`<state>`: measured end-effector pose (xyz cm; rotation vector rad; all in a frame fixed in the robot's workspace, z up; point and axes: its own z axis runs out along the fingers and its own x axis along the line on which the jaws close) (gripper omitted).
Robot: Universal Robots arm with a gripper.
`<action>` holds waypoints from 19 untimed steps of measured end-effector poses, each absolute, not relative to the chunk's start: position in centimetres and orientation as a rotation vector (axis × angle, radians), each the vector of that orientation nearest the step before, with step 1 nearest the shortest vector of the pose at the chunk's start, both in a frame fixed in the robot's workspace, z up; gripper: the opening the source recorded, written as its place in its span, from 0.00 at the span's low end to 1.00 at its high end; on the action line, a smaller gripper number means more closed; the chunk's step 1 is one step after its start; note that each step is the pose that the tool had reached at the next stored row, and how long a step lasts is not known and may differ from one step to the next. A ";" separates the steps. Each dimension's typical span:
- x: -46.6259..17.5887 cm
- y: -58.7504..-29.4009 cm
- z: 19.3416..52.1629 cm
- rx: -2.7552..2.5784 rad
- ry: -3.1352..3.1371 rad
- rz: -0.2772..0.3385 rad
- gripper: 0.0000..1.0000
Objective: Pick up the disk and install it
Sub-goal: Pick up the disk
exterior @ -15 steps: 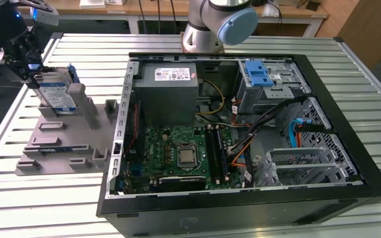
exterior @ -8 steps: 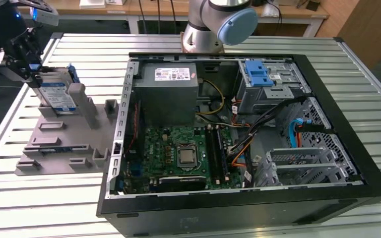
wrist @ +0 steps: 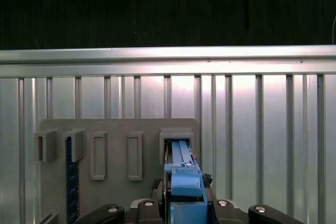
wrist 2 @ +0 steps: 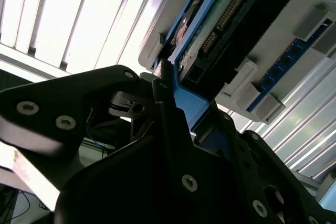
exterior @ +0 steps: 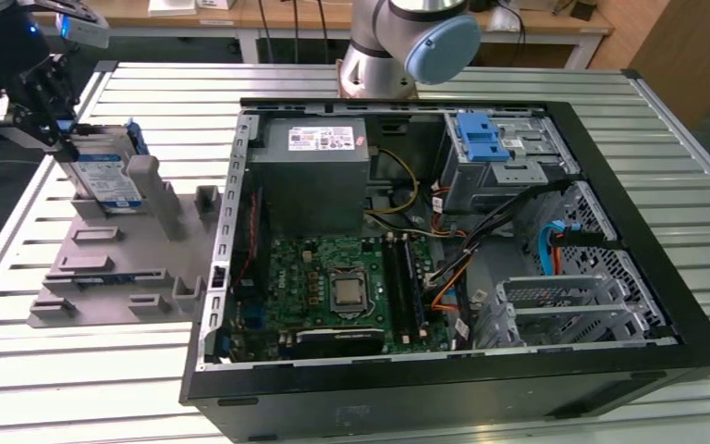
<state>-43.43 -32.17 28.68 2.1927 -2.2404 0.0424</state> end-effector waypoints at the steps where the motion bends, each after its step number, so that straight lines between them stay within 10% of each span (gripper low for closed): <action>1: -43.4 -32.2 28.7 2.193 -2.240 0.042 0.36; 19: -43.4 -32.2 28.8 2.193 -2.240 0.042 0.36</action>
